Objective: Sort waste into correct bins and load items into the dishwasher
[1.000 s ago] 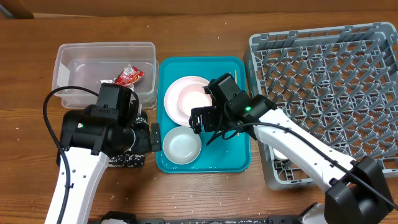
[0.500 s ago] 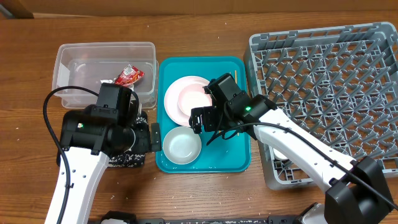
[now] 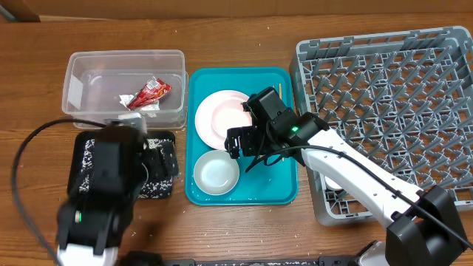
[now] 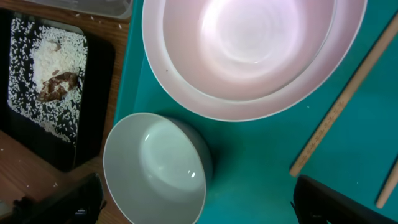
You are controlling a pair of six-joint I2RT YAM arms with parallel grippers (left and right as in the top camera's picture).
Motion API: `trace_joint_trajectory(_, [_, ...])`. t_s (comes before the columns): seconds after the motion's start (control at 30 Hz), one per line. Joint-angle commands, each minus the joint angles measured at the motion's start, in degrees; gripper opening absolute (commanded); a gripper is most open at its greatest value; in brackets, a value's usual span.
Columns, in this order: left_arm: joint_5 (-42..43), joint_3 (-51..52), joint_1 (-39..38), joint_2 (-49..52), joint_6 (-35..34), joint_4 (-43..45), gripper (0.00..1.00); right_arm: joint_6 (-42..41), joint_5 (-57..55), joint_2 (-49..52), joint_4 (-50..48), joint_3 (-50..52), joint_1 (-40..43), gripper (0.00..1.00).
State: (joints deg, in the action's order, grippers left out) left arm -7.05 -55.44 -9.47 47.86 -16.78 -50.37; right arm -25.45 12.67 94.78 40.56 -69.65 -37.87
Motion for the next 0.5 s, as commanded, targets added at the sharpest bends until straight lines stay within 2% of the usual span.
trace_joint_trajectory(0.0, [-4.0,9.5,-0.2,-8.6,2.5,11.2,1.0,-0.1,-0.2,-0.5,-0.2,-0.1,0.0,1.0])
trace_joint_trajectory(0.1, [-4.0,19.1,-0.1,-16.0,2.9,22.2,1.0,-0.1,-0.2,-0.5,-0.2,-0.1,0.0,1.0])
trace_joint_trajectory(0.23, [-3.6,31.3,0.3,-25.2,2.8,32.6,1.0,-0.1,-0.2,-0.5,-0.2,-0.1,0.0,1.0])
trace_joint_trajectory(0.33, [-3.5,38.5,0.5,-31.7,2.8,37.4,1.0,-0.1,-0.2,-0.5,-0.2,-0.1,0.0,1.0])
trace_joint_trajectory(0.47, [-3.4,44.2,0.5,-39.8,2.4,39.1,1.0,-0.1,-0.2,-0.5,-0.2,-0.1,0.0,1.0])
